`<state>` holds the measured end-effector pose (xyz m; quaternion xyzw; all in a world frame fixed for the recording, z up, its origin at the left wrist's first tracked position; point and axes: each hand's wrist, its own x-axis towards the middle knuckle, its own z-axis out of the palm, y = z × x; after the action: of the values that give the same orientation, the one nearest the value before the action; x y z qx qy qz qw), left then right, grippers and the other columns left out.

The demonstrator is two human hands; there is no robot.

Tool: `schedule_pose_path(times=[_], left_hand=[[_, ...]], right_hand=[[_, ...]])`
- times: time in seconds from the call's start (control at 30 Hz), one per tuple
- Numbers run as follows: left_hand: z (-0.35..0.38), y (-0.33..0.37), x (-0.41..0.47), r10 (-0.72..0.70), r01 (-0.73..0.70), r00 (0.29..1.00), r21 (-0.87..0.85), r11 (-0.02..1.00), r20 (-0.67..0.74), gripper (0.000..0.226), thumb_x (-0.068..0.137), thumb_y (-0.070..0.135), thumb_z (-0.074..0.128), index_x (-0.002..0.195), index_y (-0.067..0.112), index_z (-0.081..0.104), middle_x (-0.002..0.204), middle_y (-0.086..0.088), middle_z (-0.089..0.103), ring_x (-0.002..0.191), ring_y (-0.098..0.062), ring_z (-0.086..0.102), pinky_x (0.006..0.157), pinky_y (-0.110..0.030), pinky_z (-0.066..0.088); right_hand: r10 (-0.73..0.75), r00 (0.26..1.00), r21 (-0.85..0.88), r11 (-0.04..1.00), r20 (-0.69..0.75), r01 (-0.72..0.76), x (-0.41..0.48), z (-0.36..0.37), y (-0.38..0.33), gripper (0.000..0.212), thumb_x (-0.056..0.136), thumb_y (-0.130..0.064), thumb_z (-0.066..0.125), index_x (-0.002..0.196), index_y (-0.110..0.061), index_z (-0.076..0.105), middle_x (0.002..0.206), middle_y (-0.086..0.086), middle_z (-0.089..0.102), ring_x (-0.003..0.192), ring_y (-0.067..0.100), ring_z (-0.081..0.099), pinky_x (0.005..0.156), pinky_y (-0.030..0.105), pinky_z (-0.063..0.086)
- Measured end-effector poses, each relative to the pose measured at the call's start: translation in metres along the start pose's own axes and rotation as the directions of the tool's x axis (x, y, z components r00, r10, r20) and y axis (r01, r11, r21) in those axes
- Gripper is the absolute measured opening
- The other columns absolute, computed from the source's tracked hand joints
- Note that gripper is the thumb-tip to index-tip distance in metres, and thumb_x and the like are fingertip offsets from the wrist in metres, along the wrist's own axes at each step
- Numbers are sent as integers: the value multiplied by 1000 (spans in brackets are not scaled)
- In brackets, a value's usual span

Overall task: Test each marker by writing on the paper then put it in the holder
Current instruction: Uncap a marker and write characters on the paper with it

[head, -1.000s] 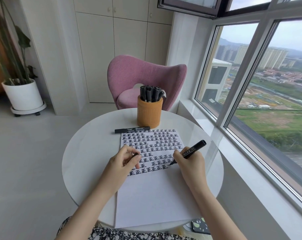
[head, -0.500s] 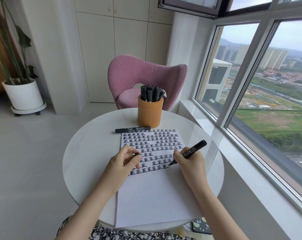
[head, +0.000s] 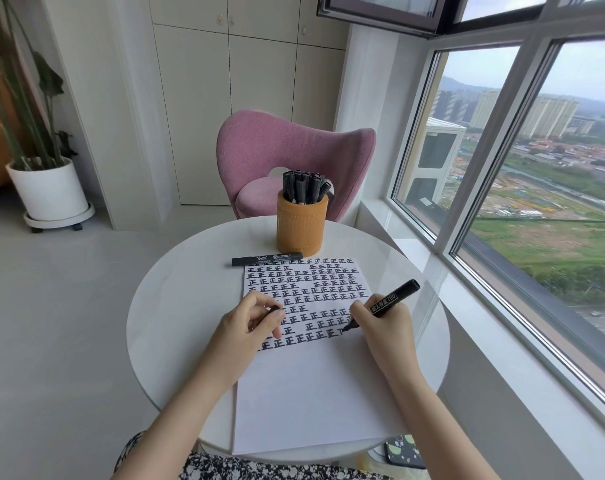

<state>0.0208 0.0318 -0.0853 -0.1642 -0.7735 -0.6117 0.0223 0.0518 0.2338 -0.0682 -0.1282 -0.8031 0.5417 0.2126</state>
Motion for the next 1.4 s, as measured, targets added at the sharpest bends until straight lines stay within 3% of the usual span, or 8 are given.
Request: schedule_pose_path(times=[0.33, 0.53, 0.8, 1.13, 1.4], left_hand=[[0, 0, -1, 0, 0, 1000, 4, 1000, 4, 4, 92, 17, 57, 93, 13, 56, 63, 5, 65, 51, -7, 41, 52, -18, 36], [0, 1, -1, -1, 1, 1000, 6, 1000, 7, 4, 92, 17, 57, 93, 13, 56, 63, 5, 65, 51, -6, 41, 52, -17, 37], [-1, 1, -1, -8, 8, 1000, 11, 1000, 10, 4, 92, 19, 57, 93, 15, 57, 65, 5, 66, 58, -11, 44, 57, -26, 38], [-1, 1, -1, 2, -2, 1000, 8, 1000, 4, 5, 91, 17, 58, 93, 13, 57, 63, 4, 65, 49, -6, 40, 51, -19, 35], [-1, 0, -1, -2, 2, 1000, 4, 1000, 3, 4, 91, 18, 58, 93, 14, 57, 63, 4, 66, 49, -7, 39, 50, -19, 35]], right_hand=[[-27, 999, -28, 999, -21, 26, -1, 2, -2, 29, 79, -5, 57, 61, -9, 34, 54, -1, 25, 52, 10, 18, 43, 22, 17], [2, 1000, 5, 1000, 2, -2, -1, 1, -1, 33, 80, -9, 59, 62, 6, 36, 60, 8, 29, 56, 12, 21, 49, 25, 16], [-15, 1000, -28, 999, 20, 15, -1, 2, -1, 35, 82, -11, 60, 63, 9, 39, 57, 5, 29, 51, 11, 20, 44, 21, 17], [-12, 1000, -57, 998, 26, 14, -1, 2, -1, 30, 78, -9, 59, 61, -7, 35, 56, 3, 25, 54, 13, 20, 48, 27, 16], [-17, 999, -37, 999, 35, 18, -1, 2, 0, 33, 79, -9, 60, 63, 6, 35, 59, 7, 29, 54, 13, 21, 47, 23, 17]])
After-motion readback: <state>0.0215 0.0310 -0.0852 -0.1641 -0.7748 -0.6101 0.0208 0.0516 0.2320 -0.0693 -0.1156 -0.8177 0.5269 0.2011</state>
